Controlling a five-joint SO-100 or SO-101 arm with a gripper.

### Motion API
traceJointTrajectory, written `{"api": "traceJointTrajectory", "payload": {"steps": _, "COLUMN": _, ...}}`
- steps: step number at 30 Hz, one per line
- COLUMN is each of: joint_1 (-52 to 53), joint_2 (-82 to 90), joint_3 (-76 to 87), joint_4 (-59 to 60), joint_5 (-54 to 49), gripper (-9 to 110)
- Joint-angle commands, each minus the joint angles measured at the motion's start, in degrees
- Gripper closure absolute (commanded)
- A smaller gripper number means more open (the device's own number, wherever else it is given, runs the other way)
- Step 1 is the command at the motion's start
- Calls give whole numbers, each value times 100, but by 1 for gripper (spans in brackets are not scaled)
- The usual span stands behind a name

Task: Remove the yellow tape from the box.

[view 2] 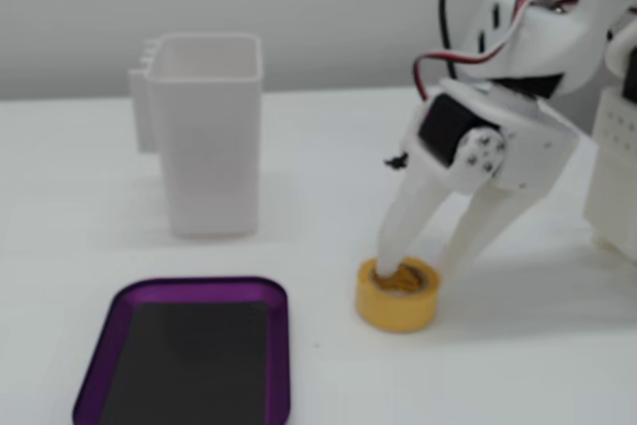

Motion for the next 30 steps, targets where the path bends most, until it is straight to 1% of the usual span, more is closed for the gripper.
{"api": "traceJointTrajectory", "payload": {"steps": 1, "joint_1": 0, "joint_2": 132, "joint_3": -633, "joint_4": 325, "joint_5": 18, "gripper": 85}}
{"api": "traceJointTrajectory", "payload": {"steps": 7, "joint_1": 229, "joint_2": 290, "joint_3": -1731, "joint_4": 1573, "joint_5": 35, "gripper": 85}}
{"api": "traceJointTrajectory", "payload": {"steps": 10, "joint_1": 510, "joint_2": 809, "joint_3": -1986, "joint_4": 1995, "joint_5": 9, "gripper": 85}}
{"api": "traceJointTrajectory", "payload": {"steps": 13, "joint_1": 756, "joint_2": 1652, "joint_3": -1951, "joint_4": 2171, "joint_5": -9, "gripper": 85}}
{"api": "traceJointTrajectory", "payload": {"steps": 17, "joint_1": 1028, "joint_2": 2944, "joint_3": -1099, "joint_4": 2373, "joint_5": 0, "gripper": 85}}
{"api": "traceJointTrajectory", "payload": {"steps": 25, "joint_1": 1055, "joint_2": 5783, "joint_3": 1529, "joint_4": 2426, "joint_5": -9, "gripper": 85}}
{"api": "traceJointTrajectory", "payload": {"steps": 30, "joint_1": 1011, "joint_2": 5423, "joint_3": 2417, "joint_4": 2355, "joint_5": 79, "gripper": 85}}
